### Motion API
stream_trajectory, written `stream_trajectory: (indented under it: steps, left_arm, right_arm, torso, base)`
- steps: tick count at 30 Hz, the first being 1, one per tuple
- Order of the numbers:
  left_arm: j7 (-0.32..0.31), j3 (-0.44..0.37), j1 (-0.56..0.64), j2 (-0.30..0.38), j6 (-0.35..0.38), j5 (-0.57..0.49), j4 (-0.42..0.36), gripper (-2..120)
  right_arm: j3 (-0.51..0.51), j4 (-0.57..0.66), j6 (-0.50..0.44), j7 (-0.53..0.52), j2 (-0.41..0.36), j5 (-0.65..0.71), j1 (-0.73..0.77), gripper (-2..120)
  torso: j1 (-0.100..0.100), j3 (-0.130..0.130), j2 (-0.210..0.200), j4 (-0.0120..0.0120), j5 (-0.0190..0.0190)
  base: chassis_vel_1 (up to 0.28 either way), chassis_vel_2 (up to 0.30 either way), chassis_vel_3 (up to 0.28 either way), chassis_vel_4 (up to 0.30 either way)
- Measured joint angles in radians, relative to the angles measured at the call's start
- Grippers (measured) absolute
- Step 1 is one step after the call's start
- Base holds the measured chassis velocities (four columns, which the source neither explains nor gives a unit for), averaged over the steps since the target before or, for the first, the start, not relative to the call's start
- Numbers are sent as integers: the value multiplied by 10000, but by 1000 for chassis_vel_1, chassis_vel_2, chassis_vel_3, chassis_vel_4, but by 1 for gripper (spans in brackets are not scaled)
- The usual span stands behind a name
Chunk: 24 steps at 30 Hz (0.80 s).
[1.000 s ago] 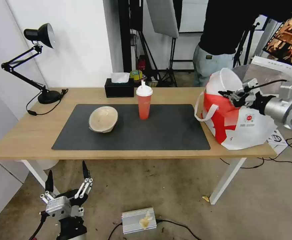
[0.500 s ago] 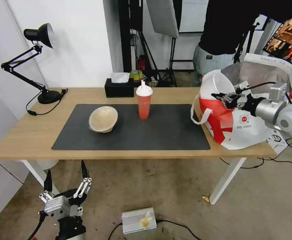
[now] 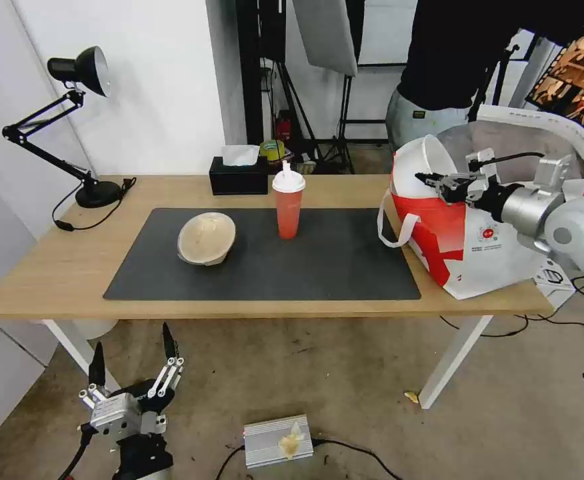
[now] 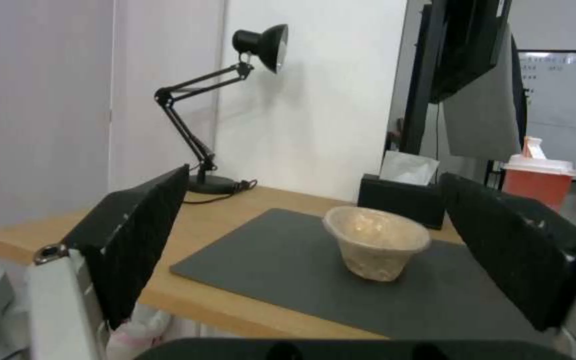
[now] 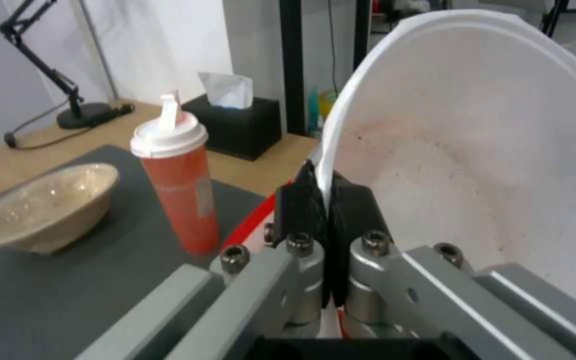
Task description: Pick up the trash from the table and place it into the takeout bag.
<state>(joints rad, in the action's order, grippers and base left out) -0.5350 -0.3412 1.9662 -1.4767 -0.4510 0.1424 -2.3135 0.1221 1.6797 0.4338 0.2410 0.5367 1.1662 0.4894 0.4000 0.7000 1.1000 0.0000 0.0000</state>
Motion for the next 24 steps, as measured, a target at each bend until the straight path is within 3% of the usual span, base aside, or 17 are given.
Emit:
stream_trajectory:
  steps: [11,24]
  left_arm:
    - [-6,-53,73,-25,-14,14,-45,100]
    - [-17,-87,85,-74,-24,18,-58,100]
  right_arm:
    - [18,30,193,-486,226,626,-85,0]
    - [-206,199,590,-1757,595,1970,-537,0]
  torso:
    - [0,0,0,0,1]
    - [0,0,0,1,0]
  base:
    - [0,0,0,0]
    - [0,0,0,0]
